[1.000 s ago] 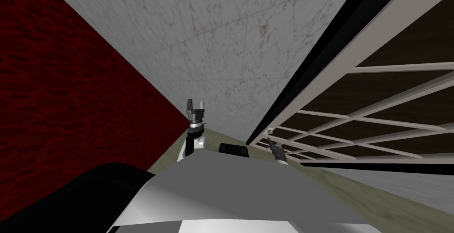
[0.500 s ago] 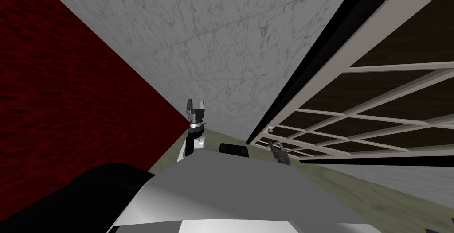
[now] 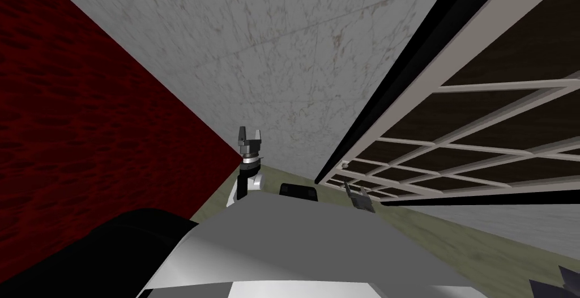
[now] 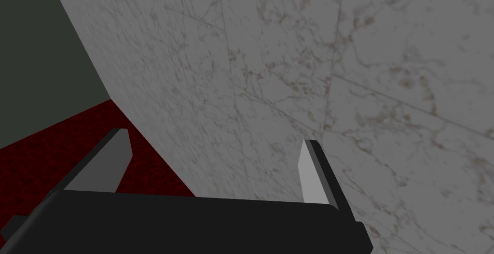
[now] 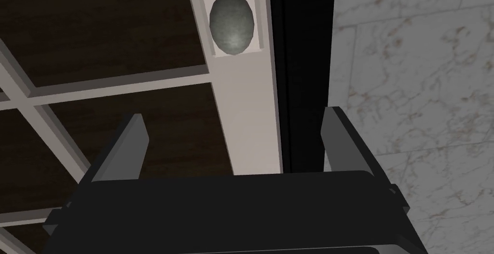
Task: Pull the door open
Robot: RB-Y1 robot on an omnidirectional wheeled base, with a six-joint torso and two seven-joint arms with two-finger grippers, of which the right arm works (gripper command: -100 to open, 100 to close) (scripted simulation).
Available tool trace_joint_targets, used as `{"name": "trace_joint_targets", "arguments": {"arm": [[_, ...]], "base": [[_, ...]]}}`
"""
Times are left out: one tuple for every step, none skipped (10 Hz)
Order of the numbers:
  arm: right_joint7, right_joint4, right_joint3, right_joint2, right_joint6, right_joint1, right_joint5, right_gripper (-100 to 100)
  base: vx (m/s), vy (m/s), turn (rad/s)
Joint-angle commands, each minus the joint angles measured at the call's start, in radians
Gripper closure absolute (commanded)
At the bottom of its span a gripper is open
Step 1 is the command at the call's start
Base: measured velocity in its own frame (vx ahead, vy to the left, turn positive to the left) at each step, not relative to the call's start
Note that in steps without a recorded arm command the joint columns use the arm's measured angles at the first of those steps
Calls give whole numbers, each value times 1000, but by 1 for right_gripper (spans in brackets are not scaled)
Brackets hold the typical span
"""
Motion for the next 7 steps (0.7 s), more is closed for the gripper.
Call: {"name": "trace_joint_targets", "arguments": {"arm": [[8, 14, -20, -2, 22, -25, -15, -100], [14, 23, -34, -4, 37, -42, -25, -100], [20, 33, -49, -6, 54, -60, -37, -100], [23, 38, -56, -7, 62, -69, -42, -100], [28, 47, -69, -8, 76, -85, -52, -100], [33, 55, -82, -10, 89, -100, -61, -100], [30, 43, -72, -4, 79, -84, -54, -100]], "base": [[76, 1, 256], [127, -32, 285], [146, -77, 240], [140, -45, 190], [137, -18, 196], [121, -45, 186], [27, -15, 0]]}}
